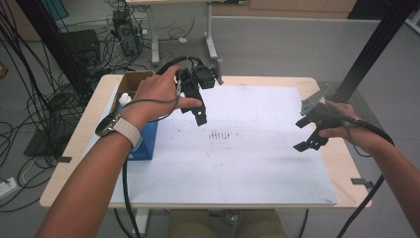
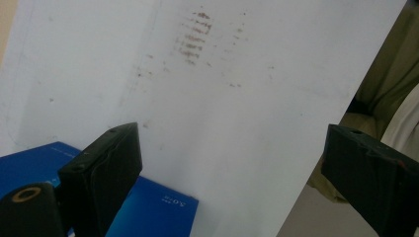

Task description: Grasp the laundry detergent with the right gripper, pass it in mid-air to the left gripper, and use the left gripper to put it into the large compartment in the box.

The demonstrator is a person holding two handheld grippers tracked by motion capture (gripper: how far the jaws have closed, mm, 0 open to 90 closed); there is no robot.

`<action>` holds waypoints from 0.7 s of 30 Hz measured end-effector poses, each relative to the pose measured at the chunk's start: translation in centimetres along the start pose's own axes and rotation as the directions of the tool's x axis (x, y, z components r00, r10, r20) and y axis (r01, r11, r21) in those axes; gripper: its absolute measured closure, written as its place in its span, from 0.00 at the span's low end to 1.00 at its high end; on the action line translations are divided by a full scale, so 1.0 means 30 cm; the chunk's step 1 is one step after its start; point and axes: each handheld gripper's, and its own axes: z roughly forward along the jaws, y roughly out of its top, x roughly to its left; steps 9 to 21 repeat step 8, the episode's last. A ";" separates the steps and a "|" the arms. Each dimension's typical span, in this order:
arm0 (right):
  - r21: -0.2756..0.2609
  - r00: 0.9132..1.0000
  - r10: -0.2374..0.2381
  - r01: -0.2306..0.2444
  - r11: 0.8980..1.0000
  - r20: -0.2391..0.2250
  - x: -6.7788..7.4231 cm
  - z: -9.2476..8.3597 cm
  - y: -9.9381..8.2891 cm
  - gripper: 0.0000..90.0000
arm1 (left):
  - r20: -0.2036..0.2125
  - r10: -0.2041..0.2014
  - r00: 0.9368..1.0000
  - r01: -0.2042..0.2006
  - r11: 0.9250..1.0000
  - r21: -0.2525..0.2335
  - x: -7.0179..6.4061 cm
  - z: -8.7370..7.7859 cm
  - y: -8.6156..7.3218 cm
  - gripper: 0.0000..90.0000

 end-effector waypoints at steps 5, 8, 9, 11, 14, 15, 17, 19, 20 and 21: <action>-0.004 1.000 0.006 -0.006 1.000 0.001 0.000 0.000 -0.009 0.08 | 0.000 -0.004 1.000 0.004 1.000 -0.001 0.001 0.003 0.003 0.10; -0.005 1.000 0.008 -0.008 1.000 0.002 0.000 -0.003 -0.013 0.08 | 0.002 -0.006 1.000 0.006 1.000 0.003 0.002 0.003 0.005 0.10; -0.005 1.000 0.008 -0.008 1.000 0.002 0.000 -0.003 -0.013 0.08 | 0.002 -0.006 1.000 0.006 1.000 0.003 0.002 0.003 0.005 0.10; -0.005 1.000 0.008 -0.008 1.000 0.002 0.000 -0.003 -0.013 0.08 | 0.002 -0.006 1.000 0.006 1.000 0.003 0.002 0.003 0.005 0.10; -0.005 1.000 0.008 -0.008 1.000 0.002 0.000 -0.003 -0.013 0.08 | 0.002 -0.006 1.000 0.006 1.000 0.003 0.002 0.003 0.005 0.10; -0.005 1.000 0.008 -0.008 1.000 0.002 0.000 -0.003 -0.013 0.08 | 0.002 -0.006 1.000 0.006 1.000 0.003 0.002 0.003 0.005 0.10; -0.005 1.000 0.008 -0.008 1.000 0.002 0.000 -0.003 -0.013 0.08 | 0.002 -0.006 1.000 0.006 1.000 0.003 0.002 0.003 0.005 0.10; -0.005 1.000 0.008 -0.008 1.000 0.002 0.000 -0.003 -0.013 0.08 | 0.002 -0.006 1.000 0.006 1.000 0.003 0.002 0.003 0.005 0.10; -0.005 1.000 0.008 -0.008 1.000 0.002 0.000 -0.003 -0.013 0.08 | 0.002 -0.006 1.000 0.006 1.000 0.003 0.002 0.003 0.005 0.10; -0.005 1.000 0.008 -0.008 1.000 0.002 0.000 -0.003 -0.013 0.08 | 0.002 -0.006 1.000 0.006 1.000 0.003 0.002 0.003 0.005 0.10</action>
